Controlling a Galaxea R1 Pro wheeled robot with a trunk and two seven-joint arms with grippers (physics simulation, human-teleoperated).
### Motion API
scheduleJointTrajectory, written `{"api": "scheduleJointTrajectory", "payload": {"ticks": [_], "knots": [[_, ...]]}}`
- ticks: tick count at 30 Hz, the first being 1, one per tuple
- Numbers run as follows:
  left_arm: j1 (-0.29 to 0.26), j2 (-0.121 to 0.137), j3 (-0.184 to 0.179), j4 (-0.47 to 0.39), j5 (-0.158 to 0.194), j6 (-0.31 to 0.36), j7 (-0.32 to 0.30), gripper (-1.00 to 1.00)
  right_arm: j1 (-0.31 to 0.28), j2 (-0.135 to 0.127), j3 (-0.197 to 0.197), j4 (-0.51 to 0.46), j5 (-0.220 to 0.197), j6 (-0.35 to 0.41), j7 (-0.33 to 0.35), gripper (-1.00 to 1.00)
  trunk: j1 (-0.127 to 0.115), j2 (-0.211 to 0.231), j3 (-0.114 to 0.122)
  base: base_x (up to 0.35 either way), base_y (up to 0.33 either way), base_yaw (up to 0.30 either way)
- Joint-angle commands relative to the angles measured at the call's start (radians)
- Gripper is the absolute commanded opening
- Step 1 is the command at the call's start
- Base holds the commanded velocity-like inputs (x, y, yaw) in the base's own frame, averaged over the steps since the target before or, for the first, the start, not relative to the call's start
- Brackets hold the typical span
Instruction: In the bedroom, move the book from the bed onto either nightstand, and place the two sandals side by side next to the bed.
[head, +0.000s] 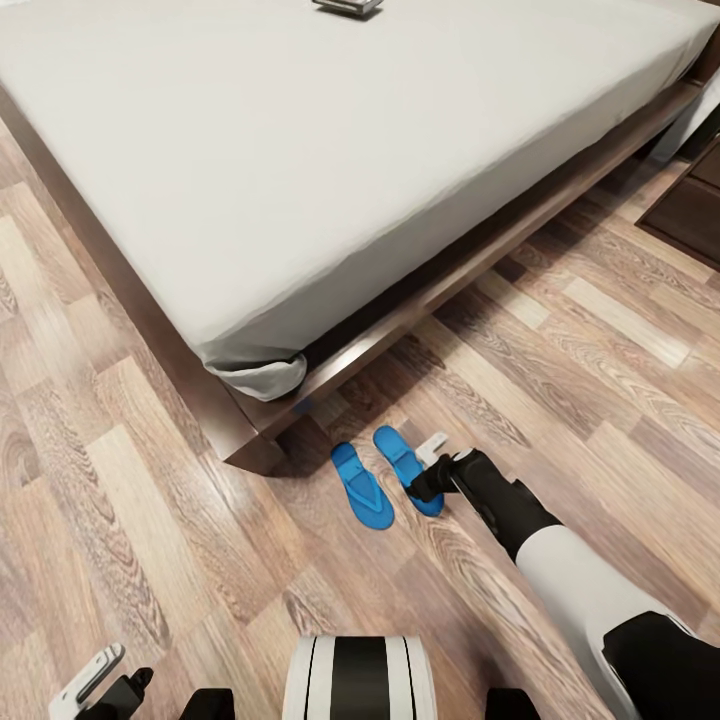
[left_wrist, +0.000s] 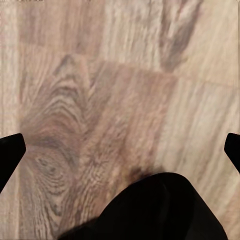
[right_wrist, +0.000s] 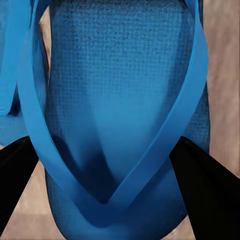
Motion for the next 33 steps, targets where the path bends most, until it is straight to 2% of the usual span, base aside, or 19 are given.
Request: {"api": "scheduleJointTrajectory", "payload": {"ticks": [1, 7, 27, 28, 33], "knots": [[0.0, 0.001, 0.0, -0.003, 0.006, 0.004, 0.006, 1.0, -0.001, 0.002, 0.003, -0.002, 0.013, 0.002, 0.004, -1.0, 0.0, 0.0, -0.001, 0.0, 0.0, 0.0], [0.001, 0.003, -0.006, -0.006, -0.003, 0.012, 0.01, 1.0, -0.004, 0.015, 0.004, -0.003, 0.014, 0.003, 0.003, -1.0, 0.0, 0.0, -0.001, 0.042, 0.047, 0.0], [0.002, 0.0, -0.011, -0.007, -0.003, 0.013, 0.011, 1.0, -0.004, 0.017, 0.003, -0.002, 0.014, 0.013, 0.003, -1.0, 0.0, 0.0, -0.001, 0.017, 0.028, 0.0], [0.002, 0.0, -0.011, -0.007, -0.003, 0.013, 0.011, 1.0, -0.004, 0.017, 0.003, -0.002, 0.014, 0.013, 0.002, 1.0, 0.0, 0.0, -0.001, 0.0, 0.0, 0.0], [0.002, 0.0, -0.011, -0.007, -0.003, 0.013, 0.01, 1.0, -0.004, 0.017, 0.002, -0.002, 0.014, 0.013, 0.002, 1.0, 0.0, 0.0, -0.001, 0.0, 0.0, 0.0]]}}
